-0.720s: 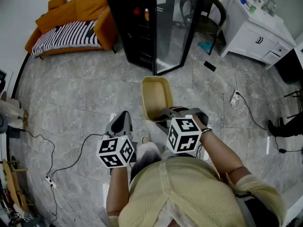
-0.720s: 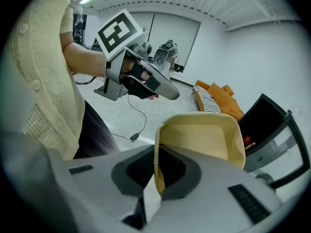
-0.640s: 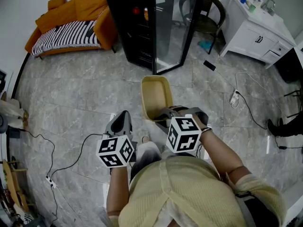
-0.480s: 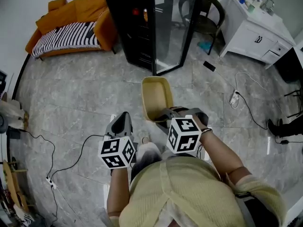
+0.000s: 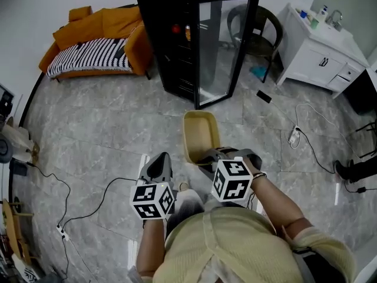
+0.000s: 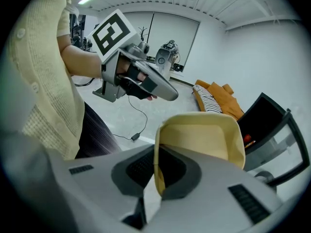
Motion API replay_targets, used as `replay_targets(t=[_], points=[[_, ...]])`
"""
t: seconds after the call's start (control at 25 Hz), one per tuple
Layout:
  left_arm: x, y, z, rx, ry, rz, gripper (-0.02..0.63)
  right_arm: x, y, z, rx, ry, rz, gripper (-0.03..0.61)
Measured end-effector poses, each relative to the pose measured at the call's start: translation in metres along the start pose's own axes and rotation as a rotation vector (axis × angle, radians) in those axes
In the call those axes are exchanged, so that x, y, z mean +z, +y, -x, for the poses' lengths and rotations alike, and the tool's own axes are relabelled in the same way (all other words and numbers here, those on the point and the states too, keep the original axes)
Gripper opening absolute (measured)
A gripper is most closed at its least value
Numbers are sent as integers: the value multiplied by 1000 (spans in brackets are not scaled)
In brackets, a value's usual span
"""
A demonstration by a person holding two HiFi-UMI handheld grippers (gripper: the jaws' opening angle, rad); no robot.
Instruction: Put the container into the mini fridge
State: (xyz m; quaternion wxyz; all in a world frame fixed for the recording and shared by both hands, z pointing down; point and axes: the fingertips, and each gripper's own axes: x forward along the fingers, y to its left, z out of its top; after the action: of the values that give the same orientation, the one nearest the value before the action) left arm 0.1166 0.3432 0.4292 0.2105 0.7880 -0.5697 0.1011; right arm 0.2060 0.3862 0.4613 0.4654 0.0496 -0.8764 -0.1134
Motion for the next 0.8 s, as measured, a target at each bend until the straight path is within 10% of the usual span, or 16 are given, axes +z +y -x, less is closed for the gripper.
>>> replay_targets(t=[0.8], points=[[20, 77, -32, -5, 24, 13, 21, 39, -47, -55, 71, 46, 28, 29]])
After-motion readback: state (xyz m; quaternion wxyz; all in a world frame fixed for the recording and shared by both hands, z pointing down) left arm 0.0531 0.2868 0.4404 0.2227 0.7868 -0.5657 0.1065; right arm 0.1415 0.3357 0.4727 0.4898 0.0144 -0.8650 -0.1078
